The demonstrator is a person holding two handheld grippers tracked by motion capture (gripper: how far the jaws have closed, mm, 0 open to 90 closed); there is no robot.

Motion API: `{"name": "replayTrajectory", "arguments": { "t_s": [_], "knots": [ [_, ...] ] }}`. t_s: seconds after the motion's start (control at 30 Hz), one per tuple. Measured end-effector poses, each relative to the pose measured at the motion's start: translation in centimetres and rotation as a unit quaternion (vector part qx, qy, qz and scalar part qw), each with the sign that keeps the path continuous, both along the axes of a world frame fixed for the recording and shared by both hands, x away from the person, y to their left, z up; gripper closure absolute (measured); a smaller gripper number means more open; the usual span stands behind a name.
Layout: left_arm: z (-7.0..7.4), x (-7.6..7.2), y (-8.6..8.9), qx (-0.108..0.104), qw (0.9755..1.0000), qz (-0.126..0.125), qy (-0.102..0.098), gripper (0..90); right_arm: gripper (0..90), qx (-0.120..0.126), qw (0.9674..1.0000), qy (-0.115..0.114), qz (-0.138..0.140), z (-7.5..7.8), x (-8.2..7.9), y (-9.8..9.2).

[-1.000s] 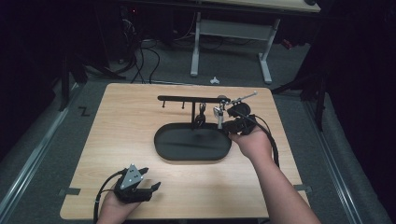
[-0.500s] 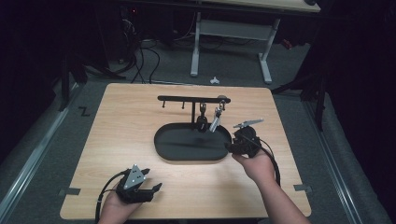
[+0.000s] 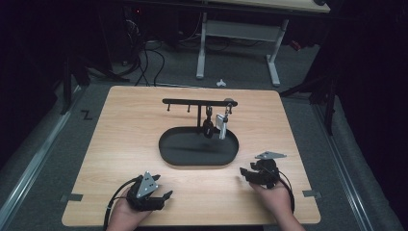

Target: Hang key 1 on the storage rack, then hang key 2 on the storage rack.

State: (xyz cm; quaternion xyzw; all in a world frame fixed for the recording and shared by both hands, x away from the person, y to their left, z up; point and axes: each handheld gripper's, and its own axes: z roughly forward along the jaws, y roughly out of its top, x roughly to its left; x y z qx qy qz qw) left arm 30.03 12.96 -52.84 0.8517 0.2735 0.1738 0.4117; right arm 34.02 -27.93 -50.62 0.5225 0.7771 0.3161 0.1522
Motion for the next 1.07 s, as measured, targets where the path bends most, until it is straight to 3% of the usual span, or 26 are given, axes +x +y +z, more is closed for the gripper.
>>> {"name": "replayTrajectory", "arguments": {
  "t_s": [0.23,0.47,0.57,0.7,0.83,0.97,1.07],
  "knots": [
    [0.0,0.0,-0.6,0.02,0.9995,0.018,-0.014,27.8,32.3,0.015,0.9988,-0.047,-0.006,-1.4,-2.6,-2.8],
    [0.2,0.0,-1.0,0.007,0.9993,0.031,-0.017,27.7,24.0,0.004,0.9937,-0.111,-0.011,-0.9,-4.5,-5.4],
    [0.1,-0.2,-0.9,0.014,0.9994,0.028,-0.014,27.1,24.9,0.013,0.9931,-0.112,-0.034,-0.8,-4.4,-6.2],
    [0.6,-0.1,0.1,0.016,0.9985,0.05,-0.018,24.7,24.6,0.021,0.9927,-0.104,-0.057,-1.2,-4.1,-6.6],
    [1.2,-0.2,1.3,0.016,0.9971,0.067,-0.033,24.4,24.5,0.012,0.9935,-0.096,-0.06,-1.6,-3.6,-6.1],
    [1.5,-0.4,2.1,-0.013,0.9961,0.083,-0.026,24.6,24.5,0.006,0.9929,-0.104,-0.057,-1.5,-3.7,-5.5],
    [1.5,-0.5,2.1,-0.009,0.996,0.084,-0.03,24.5,23.6,0.007,0.9925,-0.109,-0.056,-1.2,-3.7,-5.3]
  ]
}}
